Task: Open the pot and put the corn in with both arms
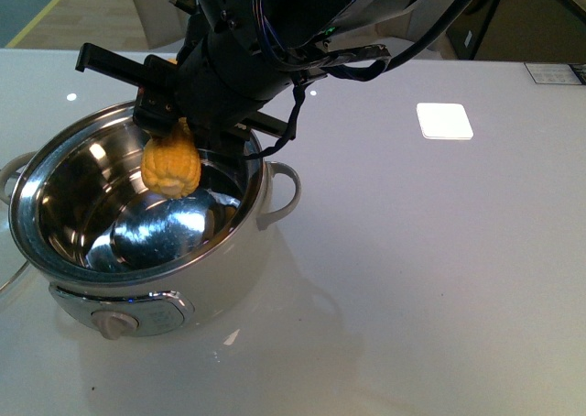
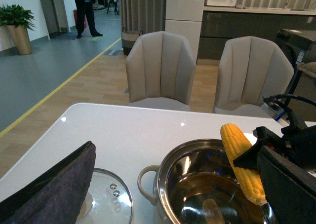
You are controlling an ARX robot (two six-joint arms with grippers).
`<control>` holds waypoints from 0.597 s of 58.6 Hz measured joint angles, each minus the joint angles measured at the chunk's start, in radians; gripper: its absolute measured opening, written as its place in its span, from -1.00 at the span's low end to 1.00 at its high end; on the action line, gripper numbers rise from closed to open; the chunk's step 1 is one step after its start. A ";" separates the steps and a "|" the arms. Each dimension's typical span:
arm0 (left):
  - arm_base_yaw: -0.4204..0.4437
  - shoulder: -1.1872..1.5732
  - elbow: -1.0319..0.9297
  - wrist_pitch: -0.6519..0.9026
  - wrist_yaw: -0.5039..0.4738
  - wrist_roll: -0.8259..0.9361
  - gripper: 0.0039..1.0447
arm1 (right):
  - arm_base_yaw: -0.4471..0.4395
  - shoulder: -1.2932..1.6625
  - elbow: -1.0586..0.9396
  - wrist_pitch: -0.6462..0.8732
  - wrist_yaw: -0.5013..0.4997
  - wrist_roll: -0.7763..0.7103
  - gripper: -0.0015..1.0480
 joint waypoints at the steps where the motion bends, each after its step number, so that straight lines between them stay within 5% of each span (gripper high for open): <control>1: 0.000 0.000 0.000 0.000 0.000 0.000 0.87 | 0.001 0.000 0.000 -0.005 0.000 0.000 -0.61; 9: 0.000 0.000 0.000 0.000 0.000 0.000 0.87 | 0.003 0.008 0.000 -0.022 0.006 0.000 -0.55; 30: 0.000 0.000 0.000 0.000 0.000 0.000 0.87 | 0.009 0.027 -0.007 -0.015 0.015 0.023 0.72; 35: 0.000 0.000 0.000 0.000 0.000 0.000 0.87 | 0.005 0.016 -0.030 0.005 0.014 0.038 0.85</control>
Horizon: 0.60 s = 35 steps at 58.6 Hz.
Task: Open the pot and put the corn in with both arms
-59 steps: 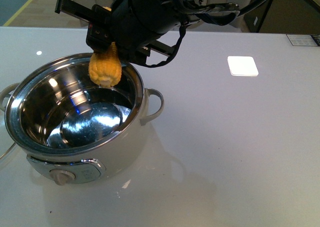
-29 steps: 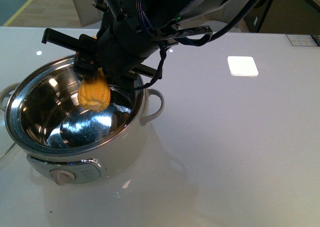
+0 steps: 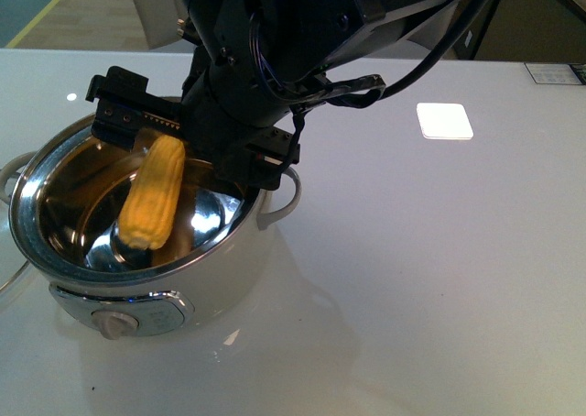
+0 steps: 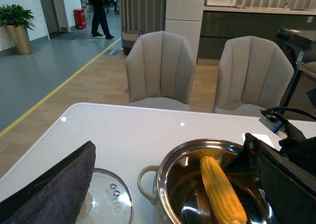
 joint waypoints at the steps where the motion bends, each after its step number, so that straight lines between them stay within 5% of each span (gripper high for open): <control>1: 0.000 0.000 0.000 0.000 0.000 0.000 0.87 | -0.002 -0.006 -0.008 0.006 0.000 0.003 0.84; 35: 0.000 0.000 0.000 0.000 0.000 0.000 0.87 | -0.267 -0.566 -0.512 0.185 0.032 0.021 0.83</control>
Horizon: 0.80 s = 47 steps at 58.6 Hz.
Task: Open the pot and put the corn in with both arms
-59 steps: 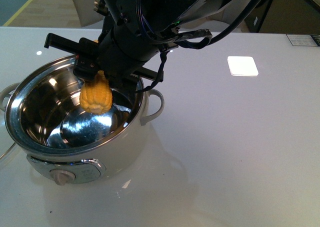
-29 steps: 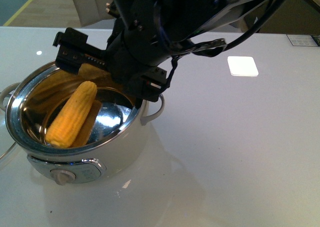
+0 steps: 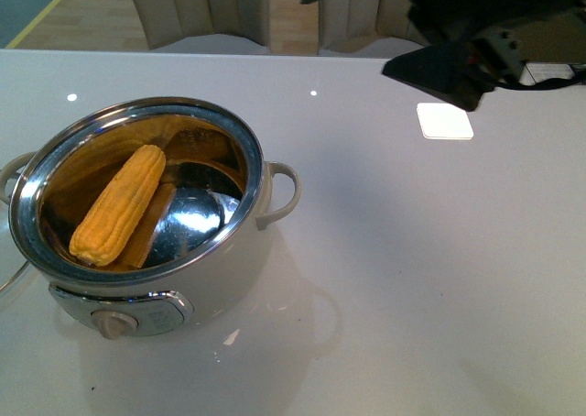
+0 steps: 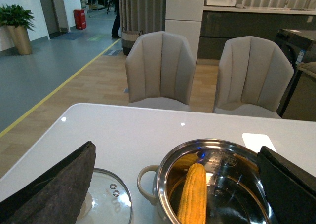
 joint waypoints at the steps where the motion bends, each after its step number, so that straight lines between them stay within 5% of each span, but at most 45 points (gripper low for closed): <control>1: 0.000 0.000 0.000 0.000 0.000 0.000 0.87 | -0.003 -0.010 -0.008 -0.003 0.003 -0.008 0.83; 24: 0.000 0.000 0.000 0.000 0.000 0.000 0.87 | -0.046 -0.387 -0.300 -0.068 0.216 -0.322 0.83; 47: 0.000 0.000 0.000 0.000 0.000 0.000 0.87 | -0.028 -0.679 -0.436 -0.201 0.457 -0.315 0.83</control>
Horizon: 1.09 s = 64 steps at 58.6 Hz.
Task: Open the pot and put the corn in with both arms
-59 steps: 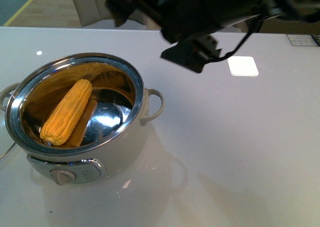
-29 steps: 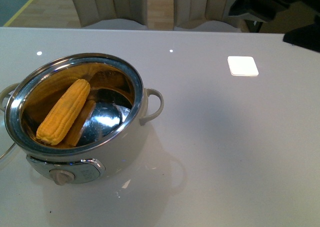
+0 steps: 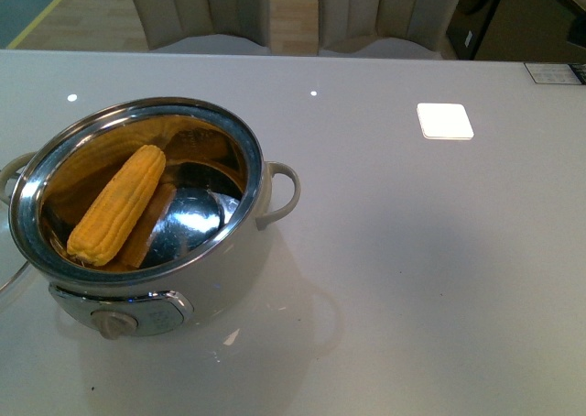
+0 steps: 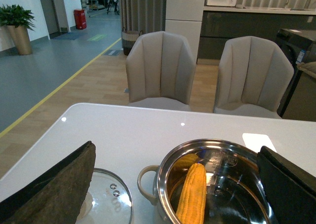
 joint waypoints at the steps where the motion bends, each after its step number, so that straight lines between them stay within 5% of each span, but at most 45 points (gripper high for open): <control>1: 0.000 0.000 0.000 0.000 0.000 0.000 0.87 | 0.003 -0.010 -0.004 -0.007 0.015 0.000 0.83; 22: 0.000 0.000 0.000 0.000 0.000 0.000 0.87 | 0.013 -0.030 -0.020 0.003 0.045 -0.012 0.81; 27: 0.000 0.000 0.000 0.000 0.000 0.000 0.87 | -0.008 -0.044 -0.190 0.441 0.076 -0.187 0.50; 34: 0.000 0.000 0.000 0.000 0.000 0.000 0.87 | -0.068 -0.118 -0.307 0.679 0.027 -0.308 0.13; 53: 0.000 0.000 0.000 0.000 0.000 0.000 0.87 | -0.208 -0.327 -0.429 0.615 -0.111 -0.371 -0.95; 64: 0.000 0.000 0.000 0.000 0.000 0.000 0.87 | -0.265 -0.436 -0.467 0.545 -0.163 -0.378 -0.96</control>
